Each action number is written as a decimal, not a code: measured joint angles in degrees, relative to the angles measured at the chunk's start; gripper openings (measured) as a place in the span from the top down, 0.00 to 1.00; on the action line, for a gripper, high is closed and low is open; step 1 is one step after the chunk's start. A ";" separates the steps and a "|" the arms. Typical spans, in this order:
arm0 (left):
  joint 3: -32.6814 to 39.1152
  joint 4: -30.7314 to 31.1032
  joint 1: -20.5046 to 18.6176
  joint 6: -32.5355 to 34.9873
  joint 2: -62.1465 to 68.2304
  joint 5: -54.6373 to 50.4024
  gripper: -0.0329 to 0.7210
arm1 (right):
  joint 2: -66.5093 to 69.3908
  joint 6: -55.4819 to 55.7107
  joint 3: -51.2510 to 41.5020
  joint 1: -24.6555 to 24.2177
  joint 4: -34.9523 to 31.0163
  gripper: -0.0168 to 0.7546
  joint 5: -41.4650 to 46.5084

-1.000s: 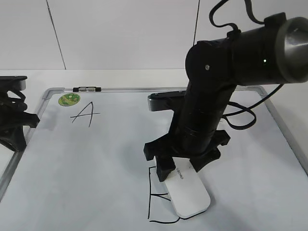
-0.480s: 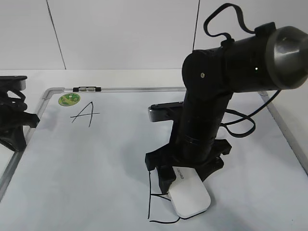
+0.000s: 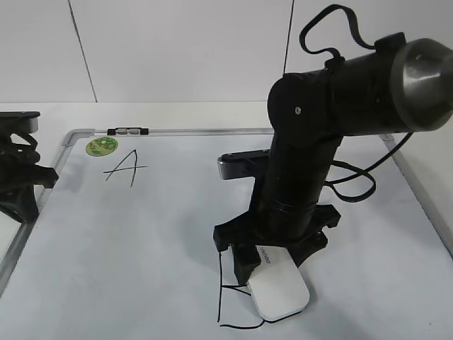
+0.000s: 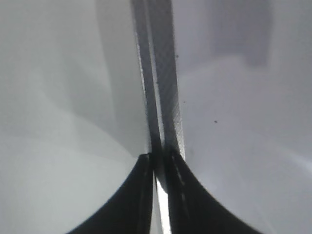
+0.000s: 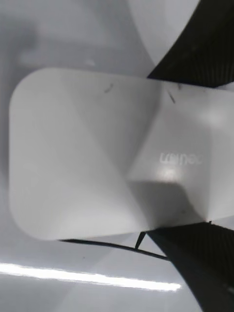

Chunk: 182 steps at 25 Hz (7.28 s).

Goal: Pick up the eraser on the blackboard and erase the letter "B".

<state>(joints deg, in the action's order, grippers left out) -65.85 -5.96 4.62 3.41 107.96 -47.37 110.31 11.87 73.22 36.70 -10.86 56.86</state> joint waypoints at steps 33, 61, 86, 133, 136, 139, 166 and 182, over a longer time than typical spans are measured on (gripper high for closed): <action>0.00 -0.57 0.00 0.10 0.00 -0.22 0.89 | 1.89 -8.87 2.92 5.02 -2.86 0.23 2.93; 0.00 -1.15 0.00 0.10 0.04 0.00 0.89 | 2.96 1.87 4.34 2.32 15.06 0.24 2.16; 0.00 -0.97 0.00 0.10 0.04 -0.11 0.89 | 4.57 -7.41 7.29 13.69 1.64 0.24 4.24; 0.00 -1.28 0.00 0.10 0.04 -0.84 0.89 | -6.17 -7.68 9.75 -10.53 6.07 0.24 10.21; 0.00 -1.28 0.00 0.10 0.04 -0.93 0.89 | -6.52 -7.68 9.51 -14.92 6.07 0.24 10.33; 0.00 -1.28 0.00 0.10 0.04 -1.17 0.89 | -6.90 -7.68 9.51 -20.36 6.32 0.24 10.66; 0.00 -1.28 0.00 0.10 0.04 -1.42 0.89 | -1.89 -13.30 7.49 -34.19 8.04 0.24 6.64; 0.00 -1.28 0.00 0.10 0.04 -1.55 0.89 | 0.94 -13.39 7.40 -34.19 8.25 0.24 5.60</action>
<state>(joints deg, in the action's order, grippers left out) -65.85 -7.24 4.62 3.51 108.00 -48.92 111.25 -1.52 80.62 2.51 -2.60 62.46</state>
